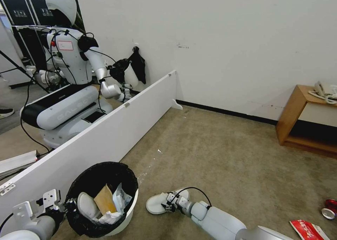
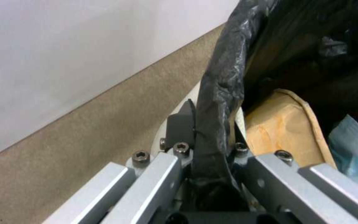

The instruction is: Pick up the trash bin, then pick up the garbage from the floor and place it into the trash bin.

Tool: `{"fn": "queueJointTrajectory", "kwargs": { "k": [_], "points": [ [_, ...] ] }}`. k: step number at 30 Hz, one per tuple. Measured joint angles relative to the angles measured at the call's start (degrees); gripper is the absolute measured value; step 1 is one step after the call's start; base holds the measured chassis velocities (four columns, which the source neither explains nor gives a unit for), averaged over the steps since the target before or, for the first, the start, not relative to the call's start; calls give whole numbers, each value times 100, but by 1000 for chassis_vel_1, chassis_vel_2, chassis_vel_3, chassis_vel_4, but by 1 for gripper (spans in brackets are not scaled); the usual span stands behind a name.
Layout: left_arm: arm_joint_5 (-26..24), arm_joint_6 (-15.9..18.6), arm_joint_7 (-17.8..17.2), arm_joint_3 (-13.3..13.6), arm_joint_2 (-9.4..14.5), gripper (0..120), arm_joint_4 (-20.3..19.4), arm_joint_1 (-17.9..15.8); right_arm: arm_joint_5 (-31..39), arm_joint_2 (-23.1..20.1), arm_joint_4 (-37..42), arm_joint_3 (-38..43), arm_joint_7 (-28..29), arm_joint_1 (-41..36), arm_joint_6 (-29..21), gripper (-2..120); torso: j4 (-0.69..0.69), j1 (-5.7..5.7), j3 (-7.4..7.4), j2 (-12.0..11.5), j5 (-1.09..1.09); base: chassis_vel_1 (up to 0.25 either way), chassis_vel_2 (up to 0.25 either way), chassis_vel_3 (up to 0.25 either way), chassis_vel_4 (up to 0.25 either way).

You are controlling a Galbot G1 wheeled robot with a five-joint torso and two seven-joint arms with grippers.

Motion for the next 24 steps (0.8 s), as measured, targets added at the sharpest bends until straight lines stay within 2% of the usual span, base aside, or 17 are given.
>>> {"fn": "queueJointTrajectory", "kwargs": {
  "k": [1,3,5,6,7,9,10,12,13,15,24],
  "points": [
    [0,0,0,0,0,1,0,0,0,0,0,0,0,0,0,51,0,0,0,0,0,0,0,0,0],
    [2,0,0,2,-3,1,-6,2,-62,25,-52,42,-1,-9,-3,42,0,0,0,0,0,0,0,0,0],
    [3,0,0,4,-4,1,-7,3,-88,35,-71,60,-3,-11,-3,39,0,0,0,0,1,0,0,0,0],
    [5,0,0,8,-5,1,-7,3,-125,50,-101,89,-9,-15,-7,31,0,0,0,0,1,0,0,0,0],
    [5,0,0,8,-5,1,-7,3,-125,50,-101,89,-9,-15,-7,31,0,0,0,0,1,0,0,0,0],
    [14,0,1,14,-8,1,-7,6,-169,66,-140,131,-22,-28,-13,20,0,0,0,0,1,0,0,0,0],
    [14,0,1,14,-8,1,-7,6,-169,66,-140,131,-22,-28,-13,20,0,0,0,0,1,0,0,0,0],
    [23,0,2,17,-14,1,-2,6,-186,65,-150,137,-23,-35,-15,10,0,0,0,0,0,0,0,0,0],
    [23,0,2,17,-14,1,-2,6,-186,65,-150,137,-23,-35,-15,10,0,0,0,0,0,0,0,0,0],
    [29,0,8,21,-24,1,6,4,-217,60,-170,143,-22,-44,-16,0,-1,0,0,0,0,0,0,0,0],
    [63,0,20,29,-55,1,18,11,-265,61,-186,202,-30,-65,-9,0,-1,0,0,0,-1,0,0,0,0]
  ]
}}
